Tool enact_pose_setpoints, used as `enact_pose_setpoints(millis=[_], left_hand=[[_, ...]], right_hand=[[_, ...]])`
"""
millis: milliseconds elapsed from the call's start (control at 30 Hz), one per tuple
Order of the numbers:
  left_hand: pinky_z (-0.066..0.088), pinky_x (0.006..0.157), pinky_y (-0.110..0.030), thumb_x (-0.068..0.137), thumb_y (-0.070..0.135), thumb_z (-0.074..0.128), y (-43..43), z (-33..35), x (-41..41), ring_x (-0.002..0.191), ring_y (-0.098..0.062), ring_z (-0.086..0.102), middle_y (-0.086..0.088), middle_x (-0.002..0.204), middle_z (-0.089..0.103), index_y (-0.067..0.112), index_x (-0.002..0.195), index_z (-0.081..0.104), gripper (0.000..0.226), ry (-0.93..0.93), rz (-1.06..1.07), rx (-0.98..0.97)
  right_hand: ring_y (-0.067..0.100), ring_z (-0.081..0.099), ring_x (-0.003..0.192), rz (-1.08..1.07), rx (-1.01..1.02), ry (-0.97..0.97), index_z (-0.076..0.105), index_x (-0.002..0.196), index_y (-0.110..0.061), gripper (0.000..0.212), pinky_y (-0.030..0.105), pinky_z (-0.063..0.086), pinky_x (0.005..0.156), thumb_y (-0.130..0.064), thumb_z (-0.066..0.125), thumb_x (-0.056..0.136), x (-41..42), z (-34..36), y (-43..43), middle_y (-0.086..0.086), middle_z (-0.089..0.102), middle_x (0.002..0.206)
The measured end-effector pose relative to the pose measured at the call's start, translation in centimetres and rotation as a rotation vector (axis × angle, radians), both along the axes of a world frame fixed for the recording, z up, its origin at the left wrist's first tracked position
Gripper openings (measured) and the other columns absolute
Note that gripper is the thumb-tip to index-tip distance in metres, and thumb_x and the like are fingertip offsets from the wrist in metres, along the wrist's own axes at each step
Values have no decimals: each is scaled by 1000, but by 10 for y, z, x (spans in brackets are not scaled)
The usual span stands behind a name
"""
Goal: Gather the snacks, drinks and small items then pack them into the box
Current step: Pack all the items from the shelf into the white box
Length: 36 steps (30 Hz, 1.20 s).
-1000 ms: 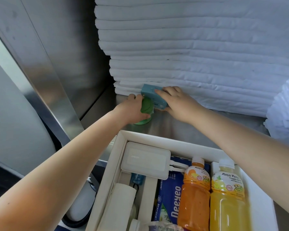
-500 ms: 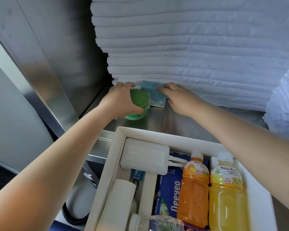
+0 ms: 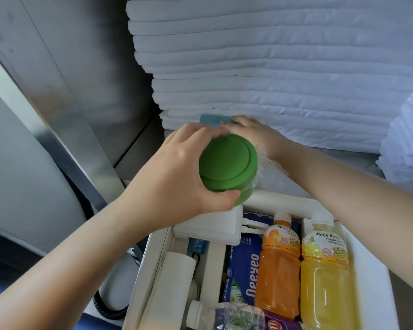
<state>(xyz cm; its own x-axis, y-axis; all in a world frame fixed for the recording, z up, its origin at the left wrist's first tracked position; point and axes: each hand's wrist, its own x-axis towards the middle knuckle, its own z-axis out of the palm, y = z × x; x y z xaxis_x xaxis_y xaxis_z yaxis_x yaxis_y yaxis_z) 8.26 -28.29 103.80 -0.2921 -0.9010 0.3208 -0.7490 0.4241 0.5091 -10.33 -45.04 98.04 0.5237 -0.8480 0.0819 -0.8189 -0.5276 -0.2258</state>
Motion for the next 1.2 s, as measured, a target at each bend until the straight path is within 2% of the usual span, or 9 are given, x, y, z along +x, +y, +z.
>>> enact_pose_setpoints(millis=[100, 200, 267, 400, 533, 633, 767, 1067, 1200], left_hand=[[32, 96, -10, 58, 57, 71, 12, -7, -2, 118, -6, 41, 16, 125, 42, 31, 132, 45, 82, -47, -12, -35], [35, 95, -16, 59, 56, 65, 20, -10, -3, 118, -10, 41, 13, 126, 42, 28, 132, 46, 81, -98, -11, -78], [39, 94, -23, 60, 59, 60, 25, -10, -3, 118, -11, 41, 12, 127, 41, 27, 133, 45, 81, -112, -19, -89], [34, 96, -14, 60, 56, 63, 37, -12, -5, 117, -11, 42, 10, 127, 42, 24, 134, 46, 82, -122, -87, -104], [36, 95, -18, 60, 51, 72, 48, -19, -9, 115, -13, 45, 5, 125, 46, 20, 132, 49, 82, -116, -154, -94], [39, 91, -18, 60, 50, 75, 54, -27, -8, 114, -11, 46, 5, 125, 46, 20, 131, 50, 82, -138, -177, -64], [37, 92, -14, 60, 53, 75, 60, -37, -9, 116, -9, 45, 6, 126, 46, 23, 131, 49, 81, -198, -207, -5], [37, 81, -8, 63, 63, 61, 68, -64, -6, 111, -4, 45, 13, 124, 41, 29, 135, 41, 82, -350, -283, 77], [50, 81, -19, 63, 60, 61, 64, -76, -5, 114, -7, 44, 12, 127, 37, 30, 137, 35, 84, -362, -309, 110]], right_hand=[[27, 33, 131, -14, -135, 82, 21, 151, -25, 61, 41, 38, 101, -11, 45, 96, -1, -6, -2, 6, 25, 151], [28, 36, 128, 10, -184, 121, 22, 150, -23, 63, 41, 44, 93, -10, 47, 94, -1, -11, -8, 7, 28, 149], [29, 37, 127, 10, -196, 114, 25, 149, -22, 62, 41, 45, 92, -11, 48, 93, 0, -11, -9, 8, 31, 146], [31, 31, 131, -7, -197, 119, 31, 145, -15, 61, 44, 41, 98, -14, 57, 89, 6, -12, -9, 13, 30, 144], [31, 22, 139, -3, -158, 120, 34, 138, -9, 54, 43, 35, 103, -16, 59, 90, 12, -11, -7, 17, 22, 152], [31, 36, 127, 36, -220, 122, 39, 132, -7, 46, 40, 37, 98, -11, 57, 90, 12, -9, -6, 15, 39, 138], [32, 43, 114, 10, -300, 131, 46, 122, -5, 35, 41, 40, 83, -8, 56, 89, 12, -3, -4, 14, 47, 127], [34, 47, 108, -25, -344, 242, 39, 127, 0, 43, 45, 44, 73, -3, 55, 87, 21, 3, -5, 17, 46, 126], [33, 47, 108, -26, -359, 262, 38, 128, 0, 47, 45, 46, 72, -2, 57, 85, 21, 0, -5, 17, 45, 127]])
